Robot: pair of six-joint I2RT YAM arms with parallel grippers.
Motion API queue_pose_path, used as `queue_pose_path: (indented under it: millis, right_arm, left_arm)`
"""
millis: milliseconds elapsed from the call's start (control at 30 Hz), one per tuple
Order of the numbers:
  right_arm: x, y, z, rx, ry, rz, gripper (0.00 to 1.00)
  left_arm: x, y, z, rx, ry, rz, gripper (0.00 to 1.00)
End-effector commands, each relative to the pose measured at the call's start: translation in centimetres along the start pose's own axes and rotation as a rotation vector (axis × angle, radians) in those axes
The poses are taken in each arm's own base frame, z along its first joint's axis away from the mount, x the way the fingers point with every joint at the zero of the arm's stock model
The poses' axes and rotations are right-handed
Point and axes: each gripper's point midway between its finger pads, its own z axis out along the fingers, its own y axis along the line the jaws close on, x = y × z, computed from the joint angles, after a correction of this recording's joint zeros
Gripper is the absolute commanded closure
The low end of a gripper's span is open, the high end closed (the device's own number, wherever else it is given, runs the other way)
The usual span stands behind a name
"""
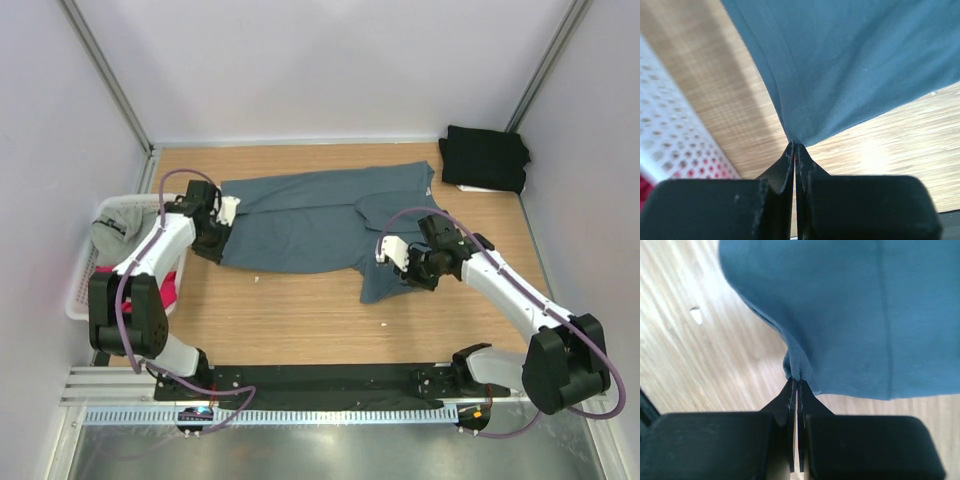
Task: Fold and stack the t-shirts
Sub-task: Fold the tshirt
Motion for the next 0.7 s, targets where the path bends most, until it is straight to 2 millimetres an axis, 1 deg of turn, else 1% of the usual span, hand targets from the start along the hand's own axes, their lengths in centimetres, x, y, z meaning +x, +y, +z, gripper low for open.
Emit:
queue_pose_path:
  millis: [0,33,100,167,200,233,300,333,367,400,433,467,533,567,633,667]
  right_arm:
    - [-3.0,-4.1,-2.6,0.171,-0.077,0.036,0.98]
    - [-3.4,-5.2,-3.1,0.219,-0.089,0.048,0.99]
    - [-4.3,-6.8,-3.9,0.275,-0.112,0.089,0.99]
    - [-4.9,-8.8,-4.9,0.345,-0.130,0.117,0.99]
    - [-5.2,-9.4,-5.2,0.367,-0.143,0.143,0.99]
    - [-5.4,-10.7,-5.6,0.411,-0.152,0.156,0.98]
    - [-6.1,-12.4,-6.7,0.470,-0.178,0.168,0.99]
    - [-6.5,-13.5,-7.0,0.501,-0.195,0.180,0.99]
    - [-6.9,-14.8,-7.9,0.541,-0.211,0.193,0.99]
    - [-7.2,-15.6,-8.3,0.559,-0.224,0.199,0.99]
    - [-7.5,-16.5,-8.6,0.577,-0.240,0.216,0.99]
    - [-7.9,-17.6,-8.7,0.583,-0.245,0.229,0.98]
    - [-8.4,-18.1,-8.7,0.573,-0.251,0.243,0.99]
    - [-8.7,-18.3,-8.5,0.565,-0.259,0.256,0.99]
    - [-9.1,-17.9,-8.3,0.543,-0.279,0.255,0.99]
    - [-8.8,-17.6,-8.1,0.536,-0.281,0.265,0.99]
  left_arm:
    - [-2.1,0.7,-3.3,-0.039,-0.101,0.001,1.00]
    - [-2.2,0.8,-3.5,-0.042,-0.111,0.003,1.00]
    - [-2.9,1.1,-4.2,-0.062,-0.140,0.003,1.00]
    - [-3.4,1.5,-4.5,-0.081,-0.154,0.001,1.00]
    - [-4.0,1.6,-4.6,-0.085,-0.173,0.000,1.00]
    - [-4.6,1.8,-4.9,-0.091,-0.189,-0.002,1.00]
    - [-5.6,2.5,-5.1,-0.124,-0.210,-0.006,1.00]
    - [-6.5,2.7,-5.3,-0.126,-0.222,-0.006,1.00]
    - [-7.1,2.9,-5.3,-0.132,-0.230,-0.006,1.00]
    - [-7.7,3.2,-5.4,-0.137,-0.235,-0.008,1.00]
    - [-8.0,3.3,-4.8,-0.136,-0.222,-0.007,1.00]
    - [-9.0,3.5,-5.3,-0.142,-0.240,-0.007,1.00]
    - [-8.8,3.0,-5.1,-0.111,-0.220,-0.017,1.00]
    - [-8.3,2.8,-4.7,-0.102,-0.202,-0.022,0.96]
    - [-6.8,1.2,-3.6,-0.024,-0.154,-0.044,0.72]
    - [-5.2,0.9,-2.5,-0.012,-0.110,-0.053,0.58]
